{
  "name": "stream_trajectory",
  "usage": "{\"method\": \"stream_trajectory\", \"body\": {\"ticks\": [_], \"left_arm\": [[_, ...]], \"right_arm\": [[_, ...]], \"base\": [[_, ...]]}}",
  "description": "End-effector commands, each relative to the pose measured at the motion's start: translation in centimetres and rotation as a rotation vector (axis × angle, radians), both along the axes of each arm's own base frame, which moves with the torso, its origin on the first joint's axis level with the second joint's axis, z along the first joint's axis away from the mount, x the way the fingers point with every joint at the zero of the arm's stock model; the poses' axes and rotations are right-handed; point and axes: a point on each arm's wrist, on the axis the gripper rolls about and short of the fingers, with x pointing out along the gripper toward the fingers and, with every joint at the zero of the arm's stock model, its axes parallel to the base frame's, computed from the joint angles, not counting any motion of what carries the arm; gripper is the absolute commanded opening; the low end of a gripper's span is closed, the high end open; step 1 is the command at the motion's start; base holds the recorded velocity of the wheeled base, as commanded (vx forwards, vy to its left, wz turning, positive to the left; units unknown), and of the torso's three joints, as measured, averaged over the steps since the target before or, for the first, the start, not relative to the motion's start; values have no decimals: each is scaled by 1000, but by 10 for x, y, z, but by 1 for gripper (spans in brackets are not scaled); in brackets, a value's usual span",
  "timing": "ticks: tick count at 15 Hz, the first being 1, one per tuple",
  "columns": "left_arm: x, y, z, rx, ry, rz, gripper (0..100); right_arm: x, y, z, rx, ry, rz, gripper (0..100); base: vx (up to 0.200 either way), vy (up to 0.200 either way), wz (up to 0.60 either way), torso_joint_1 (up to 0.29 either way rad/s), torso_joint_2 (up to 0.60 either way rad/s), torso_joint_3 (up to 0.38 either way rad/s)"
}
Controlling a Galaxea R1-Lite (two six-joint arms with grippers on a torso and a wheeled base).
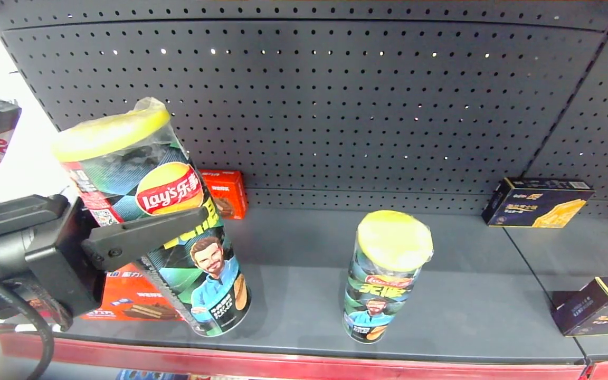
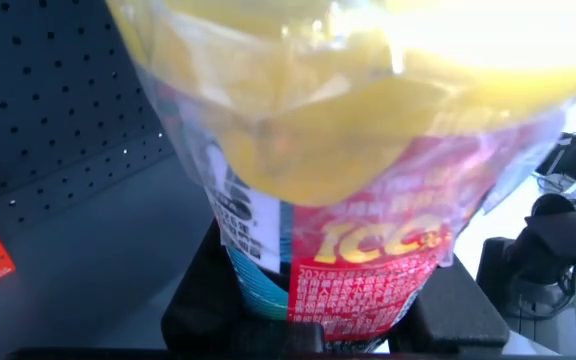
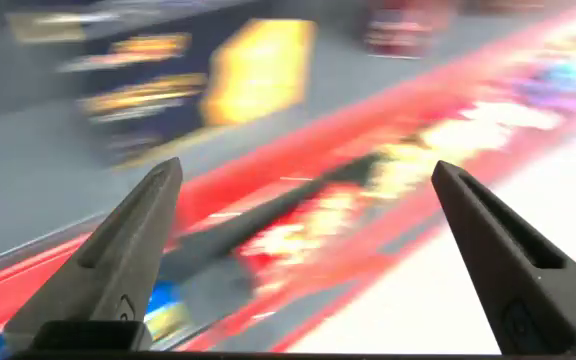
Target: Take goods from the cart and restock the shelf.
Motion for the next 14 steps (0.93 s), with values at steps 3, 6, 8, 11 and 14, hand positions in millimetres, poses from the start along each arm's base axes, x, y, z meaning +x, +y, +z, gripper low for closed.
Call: {"method": "stream_trajectory", "body": {"ticks": [3, 6, 8, 11, 14], "left_arm": [[-2, -1, 3, -5, -14, -7, 0], [-4, -4, 2, -4, -12, -27, 0], [-4, -4, 5, -8, -24, -28, 0], [-7, -8, 3, -6, -17, -56, 0], [-8, -10, 0, -3, -8, -68, 0]], "right_arm": [[-3, -1, -5, -69, 25, -275, 100], [-4, -2, -5, -82, 42, -350, 100], [-3, -2, -6, -49, 0, -311, 100], [-3, -2, -5, -29, -36, -313, 100], [-3, -2, -5, -19, -54, -319, 100]], "base": [[0, 0, 0, 0, 0, 0], [0, 0, 0, 0, 0, 0], [0, 0, 0, 0, 0, 0], [0, 0, 0, 0, 0, 0], [0, 0, 0, 0, 0, 0]]}}
